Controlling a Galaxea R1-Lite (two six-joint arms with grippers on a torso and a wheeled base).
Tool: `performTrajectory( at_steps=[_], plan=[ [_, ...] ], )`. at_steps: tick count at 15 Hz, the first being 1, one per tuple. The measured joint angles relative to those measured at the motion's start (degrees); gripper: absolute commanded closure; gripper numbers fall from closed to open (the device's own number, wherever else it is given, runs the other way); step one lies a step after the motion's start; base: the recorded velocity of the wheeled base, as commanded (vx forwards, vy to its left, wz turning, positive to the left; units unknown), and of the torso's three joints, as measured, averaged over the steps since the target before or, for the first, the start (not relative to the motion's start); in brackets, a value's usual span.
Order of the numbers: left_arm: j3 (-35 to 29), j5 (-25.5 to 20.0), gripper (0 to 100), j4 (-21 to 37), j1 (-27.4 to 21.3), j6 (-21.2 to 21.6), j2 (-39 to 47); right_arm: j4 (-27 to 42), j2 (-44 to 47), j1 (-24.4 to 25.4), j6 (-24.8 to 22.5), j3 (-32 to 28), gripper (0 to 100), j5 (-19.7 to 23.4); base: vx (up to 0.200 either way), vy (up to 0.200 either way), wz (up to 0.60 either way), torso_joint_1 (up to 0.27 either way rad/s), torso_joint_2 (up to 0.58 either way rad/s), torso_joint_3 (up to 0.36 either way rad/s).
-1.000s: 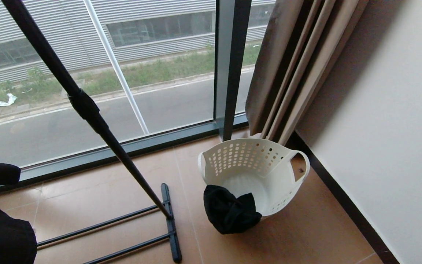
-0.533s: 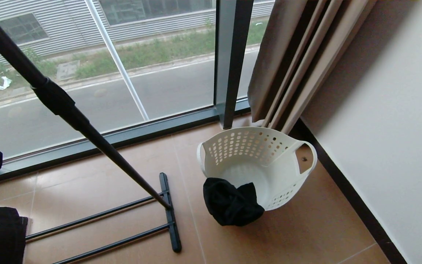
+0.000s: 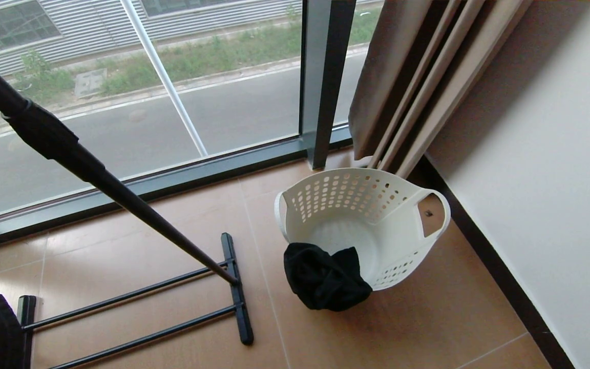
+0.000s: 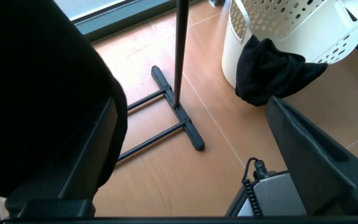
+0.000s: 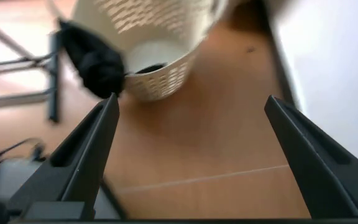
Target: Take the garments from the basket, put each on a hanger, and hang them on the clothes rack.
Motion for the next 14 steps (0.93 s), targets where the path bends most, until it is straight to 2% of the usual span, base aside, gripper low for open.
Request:
performTrajectory(
  at_steps=[4,8,10,11,12,14],
  plan=[
    [0.0,0.06,0,0.0,0.06,-0.17,0.0,0.02,14.88,1.72,-0.66,-8.97,0,7.12,0.0,0.0,0.0,0.0,0.0,0.0],
    [0.0,0.06,0,0.0,0.06,-0.17,0.0,-0.37,32.79,9.7,-6.24,-19.81,0,8.95,0.0,0.0,0.0,0.0,0.0,0.0],
    [0.0,0.09,0,0.01,0.09,-0.17,0.0,-0.9,43.15,14.62,-8.97,-27.15,0,7.91,0.0,0.0,0.0,0.0,0.0,0.0],
    [0.0,0.06,0,0.01,0.06,-0.17,0.0,-0.94,47.68,17.12,-10.2,-30.18,0,5.67,0.0,0.0,0.0,0.0,0.0,0.0],
    [0.0,0.09,0,0.0,0.06,-0.17,0.0,-0.99,51.96,20.09,-11.46,-32.4,0,2.76,0.0,0.0,0.0,0.0,0.0,0.0],
    [0.0,0.09,0,0.0,0.06,-0.17,0.0,-1.29,59.0,24.17,-12.86,-34.56,0,-0.11,0.0,0.0,0.0,0.0,0.0,0.0]
  ],
)
